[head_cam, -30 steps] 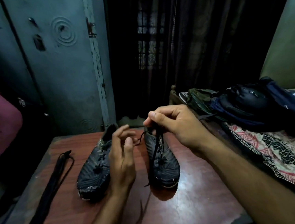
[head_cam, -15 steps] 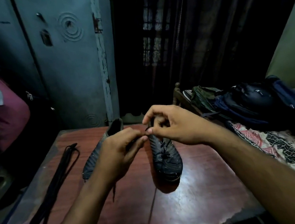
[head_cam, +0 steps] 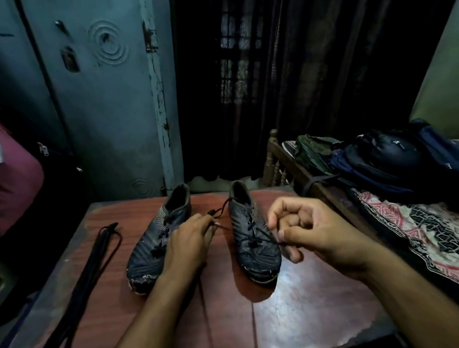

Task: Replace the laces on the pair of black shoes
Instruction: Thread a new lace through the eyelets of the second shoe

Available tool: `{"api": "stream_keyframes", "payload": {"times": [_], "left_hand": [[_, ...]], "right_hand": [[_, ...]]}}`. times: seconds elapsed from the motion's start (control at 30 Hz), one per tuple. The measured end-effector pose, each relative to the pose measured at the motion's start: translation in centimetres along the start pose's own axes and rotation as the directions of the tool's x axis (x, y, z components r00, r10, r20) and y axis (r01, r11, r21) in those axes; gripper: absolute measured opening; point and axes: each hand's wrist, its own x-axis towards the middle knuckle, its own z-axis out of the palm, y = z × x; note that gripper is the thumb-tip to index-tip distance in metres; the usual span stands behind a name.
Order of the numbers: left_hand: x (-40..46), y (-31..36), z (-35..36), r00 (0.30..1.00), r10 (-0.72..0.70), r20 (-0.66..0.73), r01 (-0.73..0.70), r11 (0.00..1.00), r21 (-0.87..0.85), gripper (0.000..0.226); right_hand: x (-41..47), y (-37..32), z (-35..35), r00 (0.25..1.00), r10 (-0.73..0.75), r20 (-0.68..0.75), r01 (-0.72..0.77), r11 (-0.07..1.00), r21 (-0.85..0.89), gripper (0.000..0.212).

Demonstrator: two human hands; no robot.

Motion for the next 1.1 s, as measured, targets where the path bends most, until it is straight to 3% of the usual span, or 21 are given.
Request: {"api": "stream_keyframes", "payload": {"times": [0.13, 0.27, 0.43, 0.73, 1.0, 1.1], "left_hand": [[1.3, 0.1, 1.9, 0.995, -0.101, -0.004, 0.099, 0.987, -0.127, 0.011], [2.8, 2.4, 1.9, 0.982, -0.182, -0.052, 0.142, 0.888, -0.438, 0.010], [2.0, 2.6, 4.1, 0.970, -0.238, 0.054, 0.214, 0.724, -0.656, 0.013], [2.3, 2.7, 4.4, 0.962, -0.255, 0.096, 0.257, 0.728, -0.636, 0.011], [2.9, 2.2, 4.3, 0.982, -0.189, 0.030, 0.174, 0.817, -0.549, 0.022], [2.9, 2.4, 4.4, 0.980, -0.199, -0.005, 0.162, 0.812, -0.561, 0.026]], "right_hand": [[-1.8, 1.4, -0.9, 0.990, 0.142, -0.018, -0.143, 0.989, -0.044, 0.012], [-1.6, 3.2, -1.3, 0.950, 0.309, -0.049, -0.313, 0.931, -0.186, 0.007], [1.3, 6.9, -2.8, 0.970, 0.113, -0.217, -0.226, 0.757, -0.613, 0.015], [9.1, 12.3, -3.9, 0.981, -0.049, -0.187, -0.104, 0.683, -0.723, 0.012], [12.8, 14.6, -4.9, 0.983, -0.066, -0.172, -0.053, 0.792, -0.608, 0.012], [14.1, 14.4, -5.5, 0.974, -0.180, -0.139, 0.040, 0.737, -0.674, 0.010]]}}
